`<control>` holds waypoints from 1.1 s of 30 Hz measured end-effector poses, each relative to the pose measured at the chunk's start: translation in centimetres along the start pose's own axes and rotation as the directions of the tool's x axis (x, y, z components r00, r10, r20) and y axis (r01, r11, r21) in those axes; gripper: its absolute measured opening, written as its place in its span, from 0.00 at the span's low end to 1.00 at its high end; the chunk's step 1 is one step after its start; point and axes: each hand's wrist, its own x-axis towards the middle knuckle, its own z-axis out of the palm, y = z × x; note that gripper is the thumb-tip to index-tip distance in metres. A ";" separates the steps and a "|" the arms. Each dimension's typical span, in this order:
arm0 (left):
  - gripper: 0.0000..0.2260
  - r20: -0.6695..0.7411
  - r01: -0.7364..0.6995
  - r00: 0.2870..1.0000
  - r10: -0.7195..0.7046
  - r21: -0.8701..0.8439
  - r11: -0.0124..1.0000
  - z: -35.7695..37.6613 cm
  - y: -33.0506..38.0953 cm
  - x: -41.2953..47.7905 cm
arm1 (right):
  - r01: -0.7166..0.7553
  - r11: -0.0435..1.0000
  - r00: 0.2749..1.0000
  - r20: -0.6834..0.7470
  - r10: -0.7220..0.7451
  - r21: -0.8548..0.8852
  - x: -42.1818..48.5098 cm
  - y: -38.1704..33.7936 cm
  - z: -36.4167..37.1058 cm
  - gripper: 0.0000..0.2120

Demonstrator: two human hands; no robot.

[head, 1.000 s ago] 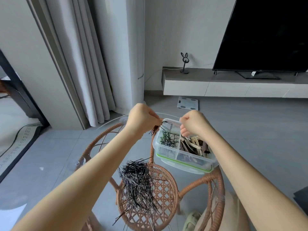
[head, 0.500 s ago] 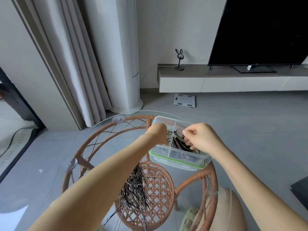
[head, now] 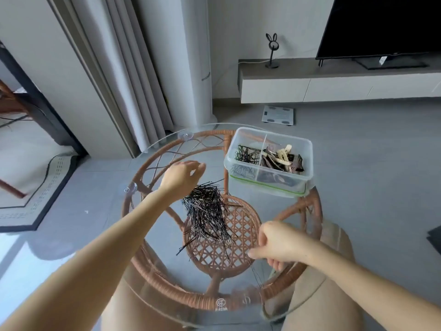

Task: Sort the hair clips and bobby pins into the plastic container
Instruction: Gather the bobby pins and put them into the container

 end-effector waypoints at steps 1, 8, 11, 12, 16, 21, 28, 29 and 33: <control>0.21 0.049 0.025 0.998 -0.025 0.005 1.000 1.1 -1.4 -0.8 | -0.015 1.000 1.000 -0.003 0.015 0.015 -0.2 -0.1 1.0 0.18; 0.25 0.046 -0.030 0.998 0.039 -0.174 0.984 4.1 -2.3 -3.7 | 0.063 0.976 0.977 -0.211 -0.017 0.211 0.7 -4.2 4.7 0.10; 0.23 0.033 -0.045 0.998 0.056 -0.274 0.961 4.2 -1.7 -5.2 | 0.065 0.911 0.963 -0.267 0.050 0.408 2.9 -5.9 4.9 0.09; 0.20 0.022 -0.057 0.998 0.067 -0.304 0.951 4.2 -1.4 -5.8 | 0.069 0.872 0.958 -0.276 0.079 0.485 3.6 -6.4 4.8 0.10; 0.17 0.057 -0.022 0.997 0.052 -0.432 0.902 3.6 -0.9 -8.0 | 0.091 0.706 0.962 -0.246 0.121 0.703 4.9 -7.0 3.9 0.12; 0.30 0.126 0.073 0.991 -0.032 -0.340 0.938 1.3 -1.2 -9.8 | 0.156 0.966 0.874 -0.485 -0.037 0.207 3.9 -4.7 0.9 0.18; 0.51 0.148 0.054 0.984 -0.099 0.285 0.957 1.9 0.6 -12.4 | 0.268 0.879 0.922 -0.160 -0.353 -0.395 7.0 -3.6 -0.2 0.56; 0.50 0.120 0.080 0.986 -0.117 0.279 0.957 2.2 0.8 -12.4 | 0.266 0.866 0.920 -0.157 -0.360 -0.423 7.5 -3.7 -0.2 0.55; 0.35 0.088 0.151 0.982 -0.166 0.159 0.976 2.4 1.4 -12.0 | 0.302 0.868 0.895 -0.197 -0.401 -0.394 7.9 -4.5 0.2 0.45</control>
